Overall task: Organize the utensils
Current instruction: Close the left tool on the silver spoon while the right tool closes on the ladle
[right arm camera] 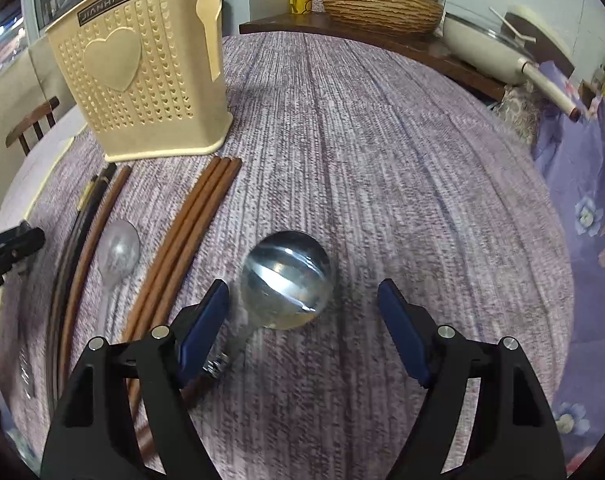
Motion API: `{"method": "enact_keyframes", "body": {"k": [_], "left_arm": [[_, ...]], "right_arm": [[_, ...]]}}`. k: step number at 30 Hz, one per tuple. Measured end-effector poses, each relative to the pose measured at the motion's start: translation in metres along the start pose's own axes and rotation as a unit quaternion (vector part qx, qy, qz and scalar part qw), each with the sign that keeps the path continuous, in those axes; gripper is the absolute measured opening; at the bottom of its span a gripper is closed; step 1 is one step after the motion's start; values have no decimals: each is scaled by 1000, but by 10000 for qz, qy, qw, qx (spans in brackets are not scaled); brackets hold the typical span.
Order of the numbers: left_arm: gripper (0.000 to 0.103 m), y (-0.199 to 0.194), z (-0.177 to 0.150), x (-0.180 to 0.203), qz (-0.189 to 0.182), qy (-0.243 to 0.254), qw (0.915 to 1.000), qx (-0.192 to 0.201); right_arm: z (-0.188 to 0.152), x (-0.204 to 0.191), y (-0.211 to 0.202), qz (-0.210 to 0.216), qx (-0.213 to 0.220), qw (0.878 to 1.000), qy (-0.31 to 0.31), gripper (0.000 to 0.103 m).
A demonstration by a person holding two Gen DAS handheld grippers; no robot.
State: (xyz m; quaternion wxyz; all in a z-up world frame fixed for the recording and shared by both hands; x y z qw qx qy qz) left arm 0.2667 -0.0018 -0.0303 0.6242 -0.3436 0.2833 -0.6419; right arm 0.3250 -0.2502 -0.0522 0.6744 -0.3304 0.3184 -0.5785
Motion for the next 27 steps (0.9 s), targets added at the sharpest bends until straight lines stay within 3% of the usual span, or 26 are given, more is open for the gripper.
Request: {"method": "enact_keyframes", "body": {"k": [4, 6, 8, 10, 18, 22, 27], "left_arm": [[61, -6, 6, 5, -151, 41, 9997, 189], [75, -17, 7, -2, -117, -21, 9993, 361], [80, -31, 7, -16, 160, -142, 9983, 549], [80, -40, 3, -25, 478, -210, 9969, 597], [78, -41, -26, -6, 560, -162, 9979, 290], [72, -36, -34, 3, 668, -60, 9974, 266], [72, -36, -37, -3, 782, -106, 9965, 260]], "right_arm": [[6, -8, 5, -3, 54, 10000, 29, 77], [5, -8, 0, -156, 165, 9997, 35, 77], [1, -8, -10, -497, 325, 9982, 38, 78], [-3, -3, -21, -641, 371, 9971, 171, 81], [-27, -18, -32, -450, 198, 9972, 572, 84], [-30, -25, -19, -549, 24, 9965, 628, 73], [-19, -22, -9, -624, 90, 9943, 860, 71]]}}
Point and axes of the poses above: each gripper's, at about its wrist camera, not at the fingertips, and y roughly the way its jaws point, x to its right, z to its top, the point moved 1 cm from there along y, roughly the way its jaws point, and after that the axes turned 2 degrees about z, right-handed, at the moved point
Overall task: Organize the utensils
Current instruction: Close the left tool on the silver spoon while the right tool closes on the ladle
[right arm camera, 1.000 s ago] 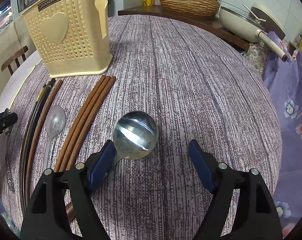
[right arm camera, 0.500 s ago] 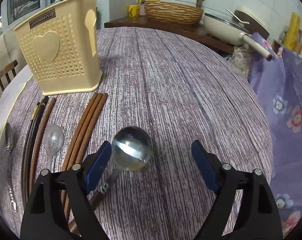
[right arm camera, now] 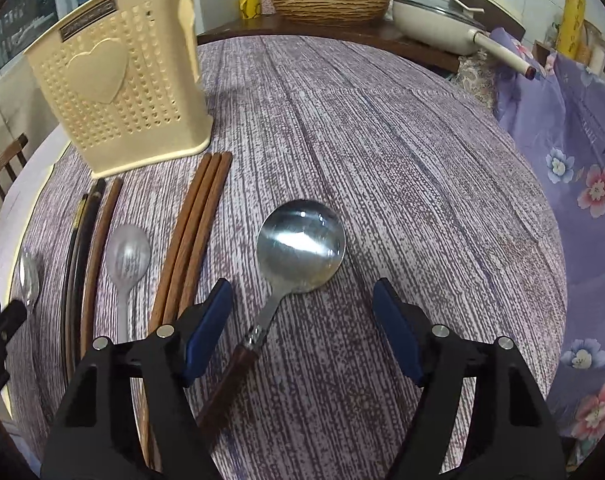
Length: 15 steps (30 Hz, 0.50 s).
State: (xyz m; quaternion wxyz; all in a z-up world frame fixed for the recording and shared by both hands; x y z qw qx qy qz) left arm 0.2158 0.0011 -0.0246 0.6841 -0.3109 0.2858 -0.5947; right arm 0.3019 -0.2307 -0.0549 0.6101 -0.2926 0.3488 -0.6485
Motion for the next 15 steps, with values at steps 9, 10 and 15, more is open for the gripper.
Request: {"method": "enact_keyframes", "body": {"k": [9, 10, 15], "left_arm": [[72, -1, -5, -9, -35, -152, 9999, -54], [72, -1, -6, -8, -26, -144, 9999, -58], [72, 1, -5, -4, -49, -167, 9998, -118]], "right_arm": [[18, -13, 9, -25, -24, 10000, 6, 50], [19, -14, 9, -16, -19, 10000, -19, 50], [19, -20, 9, 63, -11, 9999, -130, 48]]}}
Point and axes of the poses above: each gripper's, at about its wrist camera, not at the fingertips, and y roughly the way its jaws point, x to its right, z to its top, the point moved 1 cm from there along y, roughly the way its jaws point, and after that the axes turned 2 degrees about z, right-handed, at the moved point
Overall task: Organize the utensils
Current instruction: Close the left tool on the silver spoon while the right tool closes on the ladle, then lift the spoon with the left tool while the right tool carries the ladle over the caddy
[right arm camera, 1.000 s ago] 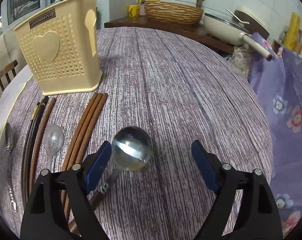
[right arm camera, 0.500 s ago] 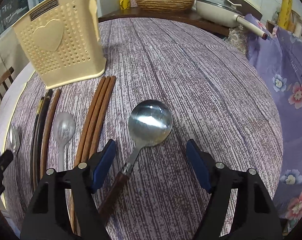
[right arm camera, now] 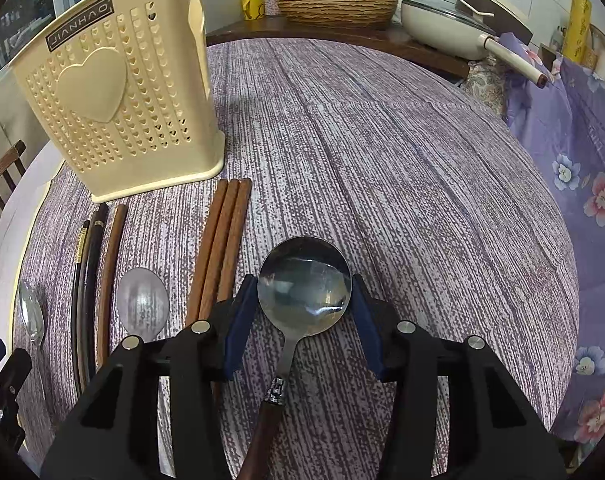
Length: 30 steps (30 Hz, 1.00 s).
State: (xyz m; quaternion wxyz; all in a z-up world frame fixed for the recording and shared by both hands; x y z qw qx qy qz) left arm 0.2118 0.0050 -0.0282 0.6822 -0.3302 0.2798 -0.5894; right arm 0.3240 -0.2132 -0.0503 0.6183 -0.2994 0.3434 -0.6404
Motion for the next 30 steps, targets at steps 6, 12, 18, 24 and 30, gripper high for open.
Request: {"method": "enact_keyframes", "body": {"k": [6, 12, 18, 24, 30], "left_arm": [[72, 8, 7, 13, 128, 91, 9998, -83], [61, 22, 18, 24, 269, 29, 9991, -318], [46, 30, 28, 29, 410, -92, 9981, -450], [38, 33, 33, 35, 470, -89, 9975, -522], [38, 35, 36, 39, 459, -7, 9975, -533]], "right_arm": [[-1, 1, -1, 104, 4, 9998, -169, 48], [-3, 1, -2, 133, 42, 9996, -256, 48], [-4, 2, -1, 177, 48, 9994, -296, 48], [-2, 2, -1, 182, 7, 9994, -310, 48], [1, 4, 0, 228, -23, 9992, -342, 48]]}}
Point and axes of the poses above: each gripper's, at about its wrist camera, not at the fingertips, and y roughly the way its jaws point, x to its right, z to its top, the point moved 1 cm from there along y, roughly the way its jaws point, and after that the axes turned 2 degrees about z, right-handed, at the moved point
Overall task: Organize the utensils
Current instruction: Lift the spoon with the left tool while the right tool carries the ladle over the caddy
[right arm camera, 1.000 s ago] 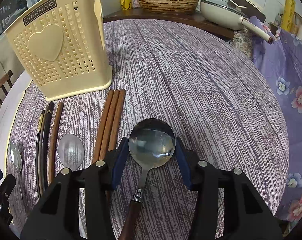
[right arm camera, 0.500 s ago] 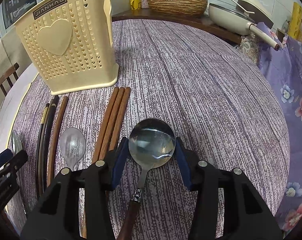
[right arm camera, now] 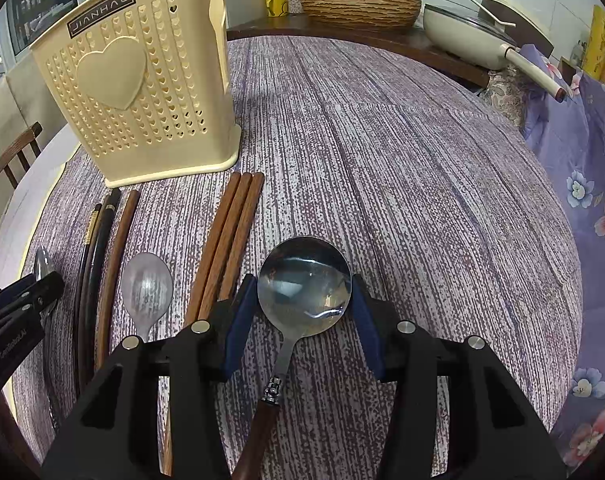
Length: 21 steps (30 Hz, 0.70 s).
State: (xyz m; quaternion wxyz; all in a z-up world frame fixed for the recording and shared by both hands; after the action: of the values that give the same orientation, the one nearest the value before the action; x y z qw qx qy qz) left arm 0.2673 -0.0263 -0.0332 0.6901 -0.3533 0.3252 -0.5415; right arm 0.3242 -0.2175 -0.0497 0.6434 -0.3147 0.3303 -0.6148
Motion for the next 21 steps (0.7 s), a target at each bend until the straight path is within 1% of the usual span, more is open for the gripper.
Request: {"method": "enact_keyframes", "body": {"k": [4, 9, 14, 21], "left_arm": [[38, -3, 3, -1, -112, -27, 9999, 64], [38, -14, 6, -3, -275, -58, 9991, 304], [38, -29, 11, -7, -436, -121, 9967, 667], [38, -53, 20, -10, -614, -160, 9921, 1086]], "right_arm": [[0, 3, 0, 82, 26, 10000, 47, 48], [4, 10, -1, 288, 68, 9994, 190, 48], [8, 14, -16, 403, 293, 9985, 219, 48], [14, 16, -50, 377, 765, 9963, 126, 48]]}}
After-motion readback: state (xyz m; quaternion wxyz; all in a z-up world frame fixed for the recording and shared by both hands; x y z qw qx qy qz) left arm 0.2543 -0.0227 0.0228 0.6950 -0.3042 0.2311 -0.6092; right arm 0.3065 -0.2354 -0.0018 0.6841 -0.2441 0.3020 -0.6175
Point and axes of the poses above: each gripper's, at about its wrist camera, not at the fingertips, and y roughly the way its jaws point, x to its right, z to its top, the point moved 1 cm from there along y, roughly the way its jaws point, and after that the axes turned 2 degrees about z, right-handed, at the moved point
